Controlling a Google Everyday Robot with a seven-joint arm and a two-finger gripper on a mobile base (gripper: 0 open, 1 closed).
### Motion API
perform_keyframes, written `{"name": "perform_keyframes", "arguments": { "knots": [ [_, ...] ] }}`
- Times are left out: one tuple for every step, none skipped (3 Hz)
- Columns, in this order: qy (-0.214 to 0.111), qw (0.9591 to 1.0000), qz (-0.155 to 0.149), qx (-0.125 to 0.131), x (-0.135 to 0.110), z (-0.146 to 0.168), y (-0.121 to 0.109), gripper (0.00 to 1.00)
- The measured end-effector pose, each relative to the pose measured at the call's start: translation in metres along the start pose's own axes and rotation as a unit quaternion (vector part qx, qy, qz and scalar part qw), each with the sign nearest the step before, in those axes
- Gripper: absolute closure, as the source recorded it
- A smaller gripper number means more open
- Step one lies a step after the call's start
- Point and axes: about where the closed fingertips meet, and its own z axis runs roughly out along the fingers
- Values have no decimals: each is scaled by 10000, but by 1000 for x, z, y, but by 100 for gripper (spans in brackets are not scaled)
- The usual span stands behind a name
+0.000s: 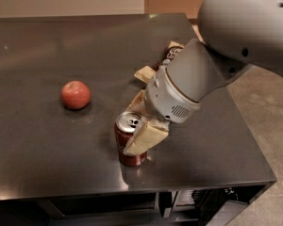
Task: Move coke can near apple
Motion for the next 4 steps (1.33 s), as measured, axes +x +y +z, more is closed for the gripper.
{"name": "perform_keyframes", "arguments": {
  "knots": [
    [29, 9999, 138, 84, -3, -6, -6, 69],
    [-11, 9996, 214, 157, -16, -12, -21, 92],
    [-142, 9992, 285, 233, -32, -13, -41, 100],
    [-225, 9982, 450, 327, -44, -8, -60, 100]
  ]
}}
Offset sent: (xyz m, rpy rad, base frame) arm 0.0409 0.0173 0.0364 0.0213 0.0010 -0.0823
